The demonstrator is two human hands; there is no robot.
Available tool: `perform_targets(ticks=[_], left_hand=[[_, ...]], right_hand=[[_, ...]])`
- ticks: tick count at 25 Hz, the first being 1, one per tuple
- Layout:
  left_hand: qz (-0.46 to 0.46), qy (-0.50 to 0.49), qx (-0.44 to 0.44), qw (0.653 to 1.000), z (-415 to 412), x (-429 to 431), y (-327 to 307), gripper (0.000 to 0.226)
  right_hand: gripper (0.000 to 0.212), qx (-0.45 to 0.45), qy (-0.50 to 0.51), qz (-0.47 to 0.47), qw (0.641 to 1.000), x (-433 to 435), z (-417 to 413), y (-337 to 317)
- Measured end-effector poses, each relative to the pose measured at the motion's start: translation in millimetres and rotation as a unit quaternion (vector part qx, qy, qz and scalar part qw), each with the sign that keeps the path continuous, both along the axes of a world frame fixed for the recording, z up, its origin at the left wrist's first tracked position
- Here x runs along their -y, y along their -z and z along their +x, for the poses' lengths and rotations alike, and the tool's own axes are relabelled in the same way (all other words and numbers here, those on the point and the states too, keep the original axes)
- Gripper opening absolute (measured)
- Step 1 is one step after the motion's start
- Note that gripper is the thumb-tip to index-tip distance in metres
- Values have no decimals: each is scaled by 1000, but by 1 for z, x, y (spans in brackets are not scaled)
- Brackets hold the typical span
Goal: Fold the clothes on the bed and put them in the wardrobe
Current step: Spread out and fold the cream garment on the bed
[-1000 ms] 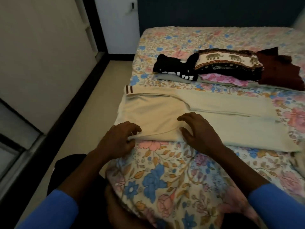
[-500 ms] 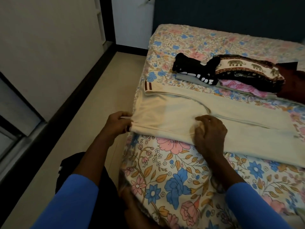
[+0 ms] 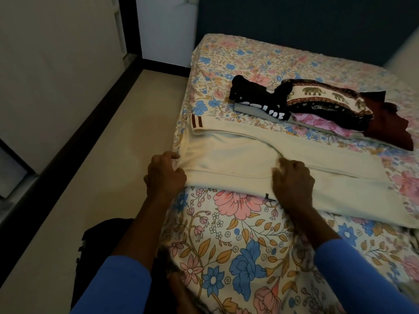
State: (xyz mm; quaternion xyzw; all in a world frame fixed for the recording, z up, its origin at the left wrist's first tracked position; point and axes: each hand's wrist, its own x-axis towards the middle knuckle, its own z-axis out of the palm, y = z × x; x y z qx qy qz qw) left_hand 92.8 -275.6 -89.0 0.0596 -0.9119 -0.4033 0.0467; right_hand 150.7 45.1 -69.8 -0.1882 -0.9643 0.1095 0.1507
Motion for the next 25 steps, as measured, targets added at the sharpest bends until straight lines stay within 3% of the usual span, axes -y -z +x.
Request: perform_targets(ticks=[2,4,6,9,11,15,17,21,23,25], left_hand=[[-103,5,-90,991,11,-18,-5,37],[-103,103,-205,968,25,-49,-18,39],[-81,239,-250,935,34,-89,-27,45],[-131,386,-233,883,34,-137,-30,65],[-187,442,-185,857,31,-155,-25,78],[-247,487,-153,824,33,-183,-20,89],[-269,506,-158,804,38,-196,-22,90],[-318,525,-140,777,38,-207,-12,108],[-320,524,-137,777,38,-209,-8,110],[-313,527,-127,780,39,-209,-10,107]], right_hand=[[43,-18,-13,-4,1000,2,3,7],[47,-59,-3,-26,998,0,8,3],[57,-48,-7,-16,999,-12,20,-1],[74,86,-92,-15,992,-46,49,-4],[73,130,-106,-24,986,-83,60,-9],[59,8,119,-40,992,-174,66,-22],[56,30,199,-48,978,-212,63,-30],[38,110,201,-70,971,-250,49,-34],[21,70,222,-78,969,-256,48,-37],[17,-11,271,-67,960,-258,49,-43]])
